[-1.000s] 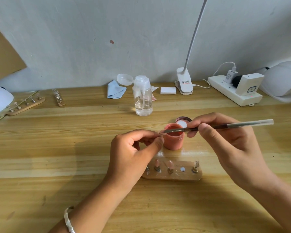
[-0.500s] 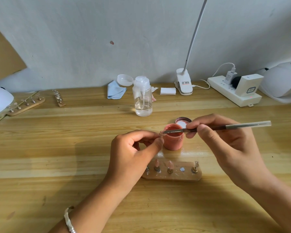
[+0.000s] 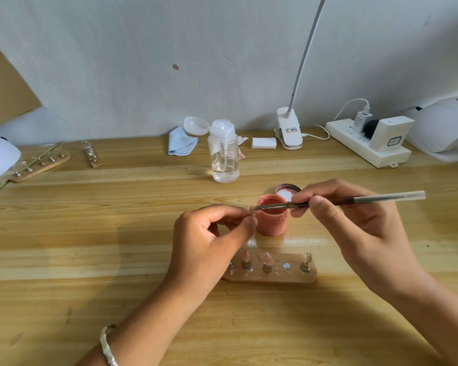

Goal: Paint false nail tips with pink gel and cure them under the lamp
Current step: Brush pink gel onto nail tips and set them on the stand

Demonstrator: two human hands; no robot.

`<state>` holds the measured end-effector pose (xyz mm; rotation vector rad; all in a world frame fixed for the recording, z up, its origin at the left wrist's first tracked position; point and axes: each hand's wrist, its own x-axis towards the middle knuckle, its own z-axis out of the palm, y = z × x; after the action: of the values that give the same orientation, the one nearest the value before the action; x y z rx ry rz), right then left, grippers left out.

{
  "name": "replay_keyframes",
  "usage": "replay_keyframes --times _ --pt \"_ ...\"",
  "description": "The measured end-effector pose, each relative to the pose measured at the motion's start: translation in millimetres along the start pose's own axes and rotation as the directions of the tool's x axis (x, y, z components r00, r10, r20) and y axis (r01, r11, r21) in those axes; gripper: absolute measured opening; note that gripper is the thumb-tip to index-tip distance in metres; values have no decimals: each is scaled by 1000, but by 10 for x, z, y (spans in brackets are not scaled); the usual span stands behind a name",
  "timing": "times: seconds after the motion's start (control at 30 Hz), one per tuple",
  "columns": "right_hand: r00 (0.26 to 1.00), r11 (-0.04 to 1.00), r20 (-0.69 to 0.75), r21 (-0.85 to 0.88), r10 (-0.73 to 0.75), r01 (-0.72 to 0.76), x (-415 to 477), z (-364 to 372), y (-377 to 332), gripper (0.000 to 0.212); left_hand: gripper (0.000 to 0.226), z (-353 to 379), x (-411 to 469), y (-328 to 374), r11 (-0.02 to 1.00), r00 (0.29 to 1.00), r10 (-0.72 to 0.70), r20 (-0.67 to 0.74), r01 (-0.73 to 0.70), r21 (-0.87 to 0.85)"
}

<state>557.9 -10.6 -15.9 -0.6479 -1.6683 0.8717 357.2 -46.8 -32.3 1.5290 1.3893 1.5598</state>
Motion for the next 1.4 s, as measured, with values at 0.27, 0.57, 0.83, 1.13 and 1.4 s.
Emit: replay_keyframes --times 0.27,0.57,0.83,1.13,1.4 --pt "999 1000 -43 1 -20 20 13 -29 16 17 9 -1 6 -20 1000 1000 11 -8 -11 3" --pt "999 1000 -42 8 -9 10 0 -13 12 21 10 2 10 -29 1000 1000 15 -4 -15 4" --pt "1000 1000 -13 0 -22 22 -13 0 22 14 13 -6 2 -39 999 999 33 -1 -33 8" --pt "996 1000 -89 29 -9 11 22 -29 47 17 8 0 7 -54 999 1000 23 -14 -23 -24" --pt "999 999 -17 8 -41 41 -10 6 11 20 13 14 21 -45 995 997 78 -14 -79 -57"
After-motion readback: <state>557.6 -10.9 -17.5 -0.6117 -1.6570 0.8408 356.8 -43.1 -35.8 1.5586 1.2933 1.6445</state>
